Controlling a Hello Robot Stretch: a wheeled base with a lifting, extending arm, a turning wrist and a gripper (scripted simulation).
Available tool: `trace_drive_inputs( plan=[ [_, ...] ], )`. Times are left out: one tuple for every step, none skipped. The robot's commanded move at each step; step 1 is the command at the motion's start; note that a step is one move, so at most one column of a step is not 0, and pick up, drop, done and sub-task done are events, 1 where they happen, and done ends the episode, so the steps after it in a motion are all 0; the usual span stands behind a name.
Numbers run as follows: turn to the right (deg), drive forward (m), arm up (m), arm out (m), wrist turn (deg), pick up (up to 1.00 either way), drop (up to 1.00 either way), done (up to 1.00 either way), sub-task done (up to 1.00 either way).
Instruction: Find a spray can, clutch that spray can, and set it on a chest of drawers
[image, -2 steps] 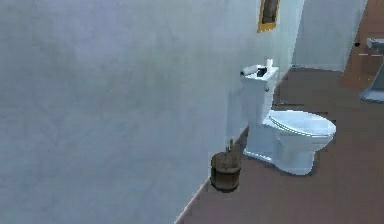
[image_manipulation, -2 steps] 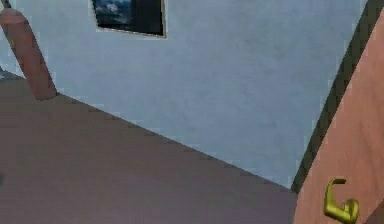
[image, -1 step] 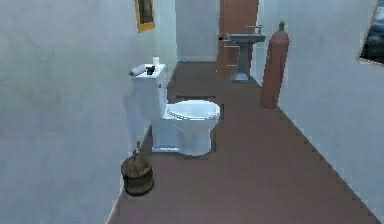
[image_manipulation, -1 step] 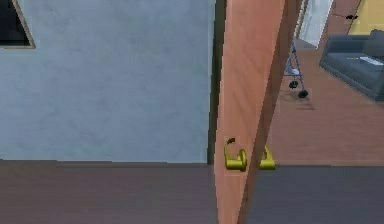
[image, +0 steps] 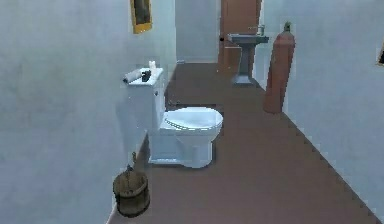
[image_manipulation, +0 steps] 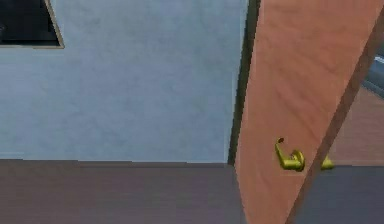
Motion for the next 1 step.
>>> trace_drive_inputs(
  plan=[
    [9.0, 0.0, 0.0, 0.0, 0.0, 0.0, 0.0, 0.0, 0.0]
  ],
)
